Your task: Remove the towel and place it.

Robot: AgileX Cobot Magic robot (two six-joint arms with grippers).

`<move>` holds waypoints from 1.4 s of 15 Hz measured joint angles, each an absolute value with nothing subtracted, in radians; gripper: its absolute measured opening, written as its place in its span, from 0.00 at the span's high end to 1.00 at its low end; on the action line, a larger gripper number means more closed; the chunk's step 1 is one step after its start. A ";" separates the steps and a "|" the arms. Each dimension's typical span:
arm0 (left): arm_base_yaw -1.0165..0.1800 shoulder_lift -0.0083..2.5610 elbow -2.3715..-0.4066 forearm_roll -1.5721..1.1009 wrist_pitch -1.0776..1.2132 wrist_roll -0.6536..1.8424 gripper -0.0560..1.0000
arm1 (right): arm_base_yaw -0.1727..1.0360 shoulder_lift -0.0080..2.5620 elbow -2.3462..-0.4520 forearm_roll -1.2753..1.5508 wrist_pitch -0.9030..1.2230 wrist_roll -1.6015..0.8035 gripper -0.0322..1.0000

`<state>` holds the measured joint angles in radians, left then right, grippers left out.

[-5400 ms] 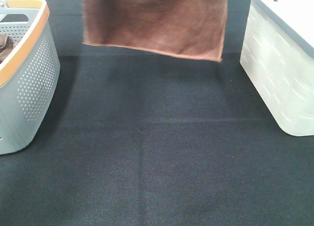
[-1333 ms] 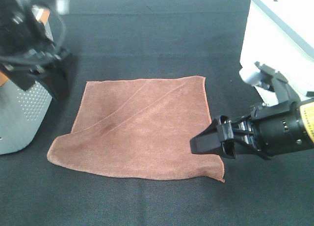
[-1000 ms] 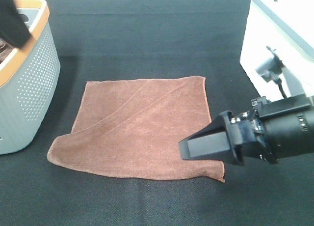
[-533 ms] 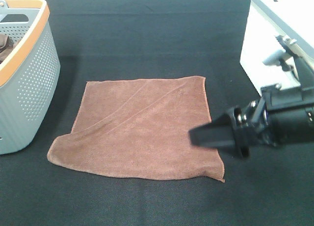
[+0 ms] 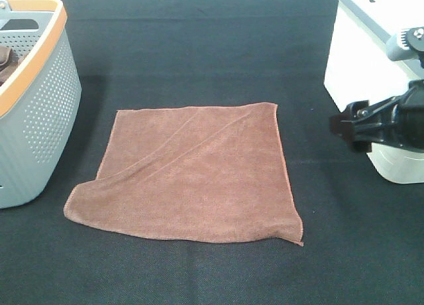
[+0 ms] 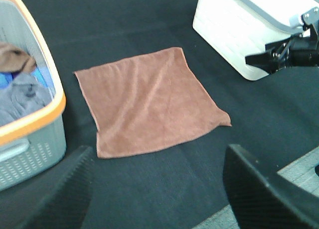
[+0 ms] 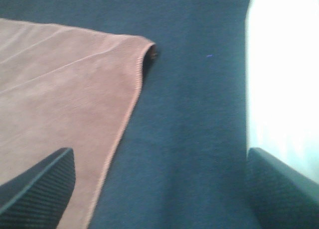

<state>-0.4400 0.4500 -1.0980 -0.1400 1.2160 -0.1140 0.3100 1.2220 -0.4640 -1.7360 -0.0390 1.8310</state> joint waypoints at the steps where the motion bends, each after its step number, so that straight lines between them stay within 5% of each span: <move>1: -0.440 0.415 -1.062 -0.142 1.216 -0.125 0.29 | 0.310 1.222 -0.464 -1.736 -0.016 1.832 0.14; 4: -0.440 0.312 -0.987 -0.142 1.218 -0.173 0.29 | 0.310 1.176 -0.464 -1.726 -0.242 1.855 0.14; 8: -0.440 0.295 -0.937 -0.147 1.220 -0.192 0.29 | 0.310 1.169 -0.464 -1.733 -0.888 1.838 0.14; 11: -0.440 0.295 -0.937 -0.151 1.220 -0.192 0.29 | 0.310 1.166 -0.487 -1.738 -0.969 1.754 0.14; 14: -0.440 0.295 -0.937 -0.145 1.220 -0.155 0.29 | 0.310 1.167 -0.663 -1.738 -0.807 1.590 0.14; 21: -0.440 0.295 -0.937 0.091 1.220 -0.110 0.29 | 0.310 1.021 -0.816 -1.685 0.216 1.363 0.14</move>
